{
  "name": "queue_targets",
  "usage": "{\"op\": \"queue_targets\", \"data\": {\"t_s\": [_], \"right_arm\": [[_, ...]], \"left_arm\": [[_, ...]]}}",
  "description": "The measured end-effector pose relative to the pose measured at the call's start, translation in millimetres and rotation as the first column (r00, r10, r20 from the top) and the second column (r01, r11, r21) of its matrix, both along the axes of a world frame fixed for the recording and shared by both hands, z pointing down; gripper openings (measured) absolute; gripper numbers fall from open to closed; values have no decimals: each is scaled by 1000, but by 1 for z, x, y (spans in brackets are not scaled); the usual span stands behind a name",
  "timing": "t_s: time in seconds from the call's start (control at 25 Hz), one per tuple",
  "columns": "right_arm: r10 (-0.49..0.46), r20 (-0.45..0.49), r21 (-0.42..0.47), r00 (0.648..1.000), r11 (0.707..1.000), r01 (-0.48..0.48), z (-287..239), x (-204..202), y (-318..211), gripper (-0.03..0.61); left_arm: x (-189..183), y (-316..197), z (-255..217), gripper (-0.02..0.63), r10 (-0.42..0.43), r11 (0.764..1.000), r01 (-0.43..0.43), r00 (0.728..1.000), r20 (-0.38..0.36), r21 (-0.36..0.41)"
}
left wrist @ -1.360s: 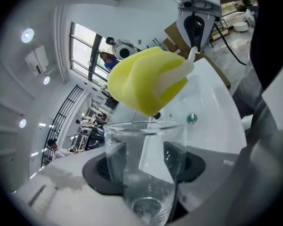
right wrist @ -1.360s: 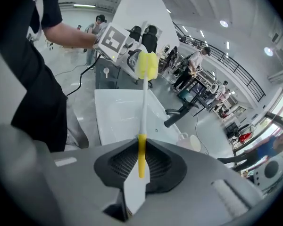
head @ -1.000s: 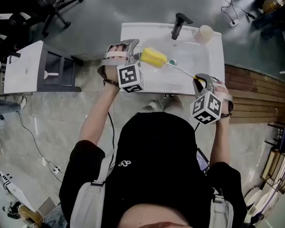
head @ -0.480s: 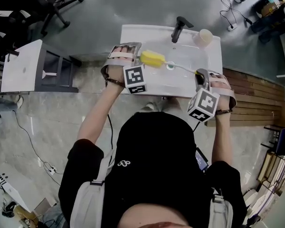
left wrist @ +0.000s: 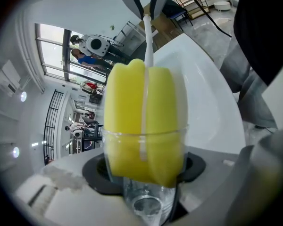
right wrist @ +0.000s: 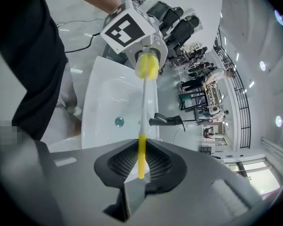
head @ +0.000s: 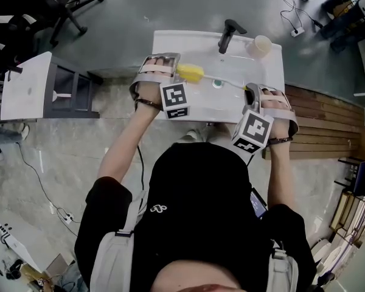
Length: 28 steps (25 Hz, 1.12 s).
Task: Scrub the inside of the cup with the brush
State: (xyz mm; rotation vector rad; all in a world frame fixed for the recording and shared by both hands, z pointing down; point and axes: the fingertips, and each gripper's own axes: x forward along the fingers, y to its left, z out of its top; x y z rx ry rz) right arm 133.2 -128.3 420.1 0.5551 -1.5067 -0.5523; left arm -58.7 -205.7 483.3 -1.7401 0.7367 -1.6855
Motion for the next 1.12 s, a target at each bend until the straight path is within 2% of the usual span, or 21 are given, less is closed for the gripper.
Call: {"op": "queue_targets", "data": {"t_s": [0.4,1.12], "right_arm": [[-5,-23,-3,1000,1000,5,0,-11,-2,48],[-25,-34,-3,999,1000,25,3,-44,-7,48]], "left_arm": [[5,6,2,267,9,1000,-8,999,52,-18],[4,11,8,268,-24,998,27,998,54,-55]]}}
